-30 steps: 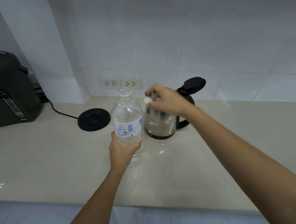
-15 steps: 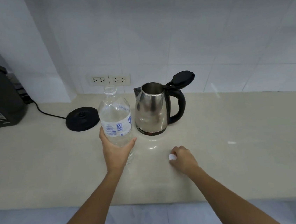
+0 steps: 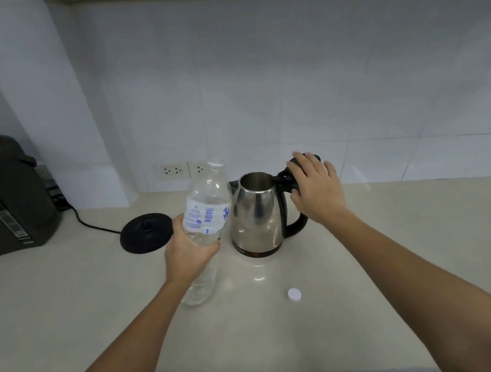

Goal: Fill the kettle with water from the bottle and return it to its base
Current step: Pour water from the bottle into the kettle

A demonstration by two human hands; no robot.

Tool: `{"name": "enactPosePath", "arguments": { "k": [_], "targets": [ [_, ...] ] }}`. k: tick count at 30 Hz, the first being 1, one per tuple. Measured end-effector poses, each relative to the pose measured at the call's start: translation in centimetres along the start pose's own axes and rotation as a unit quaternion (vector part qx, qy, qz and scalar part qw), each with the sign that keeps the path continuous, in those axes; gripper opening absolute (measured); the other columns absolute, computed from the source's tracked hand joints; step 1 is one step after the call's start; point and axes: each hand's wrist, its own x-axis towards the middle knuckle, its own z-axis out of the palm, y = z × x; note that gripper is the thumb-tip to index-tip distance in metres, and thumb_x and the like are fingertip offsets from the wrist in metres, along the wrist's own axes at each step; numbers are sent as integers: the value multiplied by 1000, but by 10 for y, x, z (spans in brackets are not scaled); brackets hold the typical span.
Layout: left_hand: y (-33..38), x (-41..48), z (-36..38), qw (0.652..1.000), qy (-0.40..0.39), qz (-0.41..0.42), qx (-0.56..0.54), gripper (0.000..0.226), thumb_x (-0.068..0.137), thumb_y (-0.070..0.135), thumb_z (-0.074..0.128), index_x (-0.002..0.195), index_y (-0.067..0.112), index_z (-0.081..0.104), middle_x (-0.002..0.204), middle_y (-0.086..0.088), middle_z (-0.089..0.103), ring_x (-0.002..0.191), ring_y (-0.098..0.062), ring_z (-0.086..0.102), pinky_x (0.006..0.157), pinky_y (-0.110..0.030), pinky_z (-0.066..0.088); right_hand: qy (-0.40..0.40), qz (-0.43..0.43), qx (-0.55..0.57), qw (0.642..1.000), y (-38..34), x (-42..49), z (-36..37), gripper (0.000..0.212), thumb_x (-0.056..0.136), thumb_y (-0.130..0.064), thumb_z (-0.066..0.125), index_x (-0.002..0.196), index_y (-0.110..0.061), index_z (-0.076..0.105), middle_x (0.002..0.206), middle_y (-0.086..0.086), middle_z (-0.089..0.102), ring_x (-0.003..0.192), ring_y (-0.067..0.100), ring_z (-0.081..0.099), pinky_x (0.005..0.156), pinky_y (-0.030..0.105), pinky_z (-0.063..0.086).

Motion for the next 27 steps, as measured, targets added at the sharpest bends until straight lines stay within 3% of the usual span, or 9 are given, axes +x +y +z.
{"name": "enactPosePath", "arguments": {
  "k": [2,4,13,24,27],
  "targets": [
    [7,12,-7,999,-13,16,45,82,63,25,85,132,19,39,104,8,60,91,-11,54,84,-30,46,-140,-3,-55,989,3,5,-1,62,94,-31,44,151,-15,24,163,3,13,150,25,8,117,53,11],
    [15,25,-13,995,-31,26,96,80,66,28,83,132,17,38,102,5,61,87,-15,53,84,-34,48,-212,11,-83,974,2,6,-1,66,98,-35,36,155,-18,8,164,0,0,151,24,-5,118,54,2],
    [34,54,-29,952,-95,50,287,75,63,32,79,122,16,35,94,-7,60,83,-27,60,69,-36,52,-244,33,-56,967,-4,9,-6,70,96,-28,40,155,-17,3,164,-2,-1,151,23,-8,119,55,5],
    [48,62,-43,891,-98,91,434,71,66,34,77,121,15,36,95,-6,57,95,-30,59,68,-32,44,-289,53,-30,955,-7,14,-11,74,95,-25,43,155,-15,1,164,-2,-6,150,25,-11,118,56,12],
    [54,64,-47,886,-90,93,446,73,67,34,77,124,15,35,91,-6,53,89,-29,59,67,-32,44,-290,57,-23,955,-7,14,-11,74,95,-24,44,155,-15,1,164,-2,-6,150,25,-11,117,55,14]
  ]
}}
